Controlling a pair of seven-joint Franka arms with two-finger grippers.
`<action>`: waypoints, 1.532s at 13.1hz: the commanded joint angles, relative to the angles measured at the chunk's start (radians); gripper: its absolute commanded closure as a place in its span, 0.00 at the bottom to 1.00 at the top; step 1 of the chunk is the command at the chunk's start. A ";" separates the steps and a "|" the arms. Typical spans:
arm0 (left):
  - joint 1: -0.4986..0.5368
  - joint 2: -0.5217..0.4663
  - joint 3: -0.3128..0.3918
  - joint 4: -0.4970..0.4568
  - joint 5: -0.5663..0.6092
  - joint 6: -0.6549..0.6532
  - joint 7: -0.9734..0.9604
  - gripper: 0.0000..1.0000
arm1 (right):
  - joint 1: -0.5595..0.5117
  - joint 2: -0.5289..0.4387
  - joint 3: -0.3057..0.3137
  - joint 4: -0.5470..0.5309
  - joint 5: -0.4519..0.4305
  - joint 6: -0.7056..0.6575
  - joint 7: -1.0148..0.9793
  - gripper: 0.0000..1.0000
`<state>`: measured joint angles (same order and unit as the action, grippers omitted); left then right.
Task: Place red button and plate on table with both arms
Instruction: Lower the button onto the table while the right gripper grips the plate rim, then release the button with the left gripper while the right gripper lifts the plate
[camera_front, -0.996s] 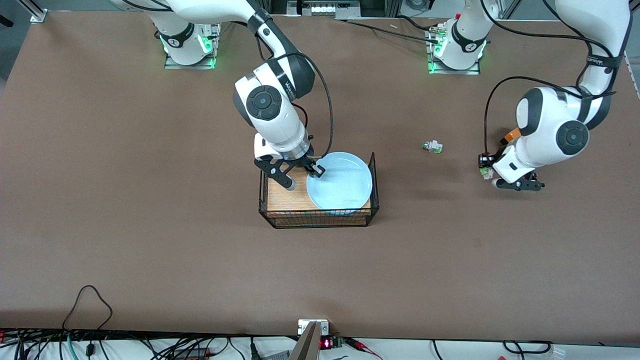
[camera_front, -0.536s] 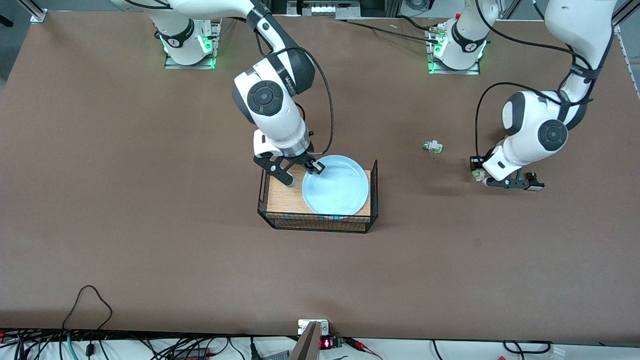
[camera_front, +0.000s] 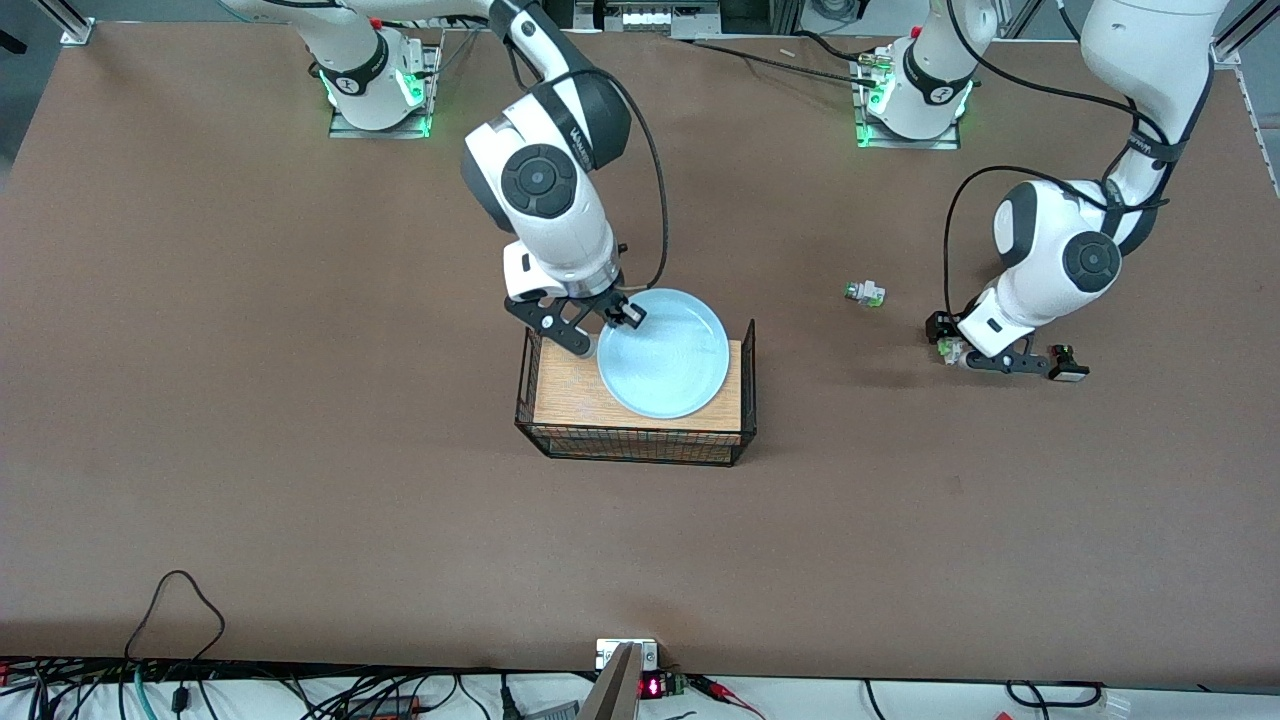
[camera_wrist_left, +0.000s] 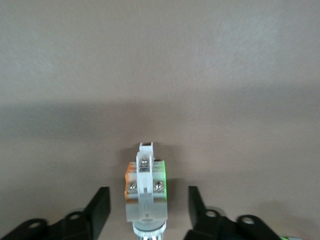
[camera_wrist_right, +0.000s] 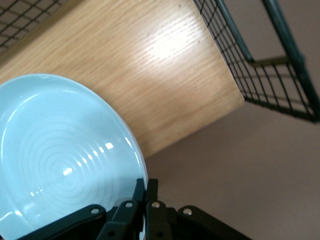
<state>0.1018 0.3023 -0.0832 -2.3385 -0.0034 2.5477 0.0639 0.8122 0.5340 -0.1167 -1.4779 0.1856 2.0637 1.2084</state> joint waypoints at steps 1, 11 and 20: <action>-0.004 -0.075 0.000 0.100 -0.012 -0.189 0.017 0.00 | 0.016 -0.069 -0.003 -0.009 -0.015 -0.094 0.003 1.00; -0.002 -0.068 -0.001 0.660 -0.013 -0.786 -0.027 0.00 | 0.001 -0.267 -0.006 -0.009 -0.015 -0.370 -0.045 1.00; -0.005 -0.071 -0.021 0.872 -0.010 -0.940 -0.133 0.00 | -0.307 -0.339 -0.032 -0.005 0.006 -0.543 -0.611 1.00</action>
<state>0.0967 0.2179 -0.1017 -1.4929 -0.0036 1.6403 -0.0601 0.5870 0.2083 -0.1628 -1.4771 0.1779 1.5417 0.7292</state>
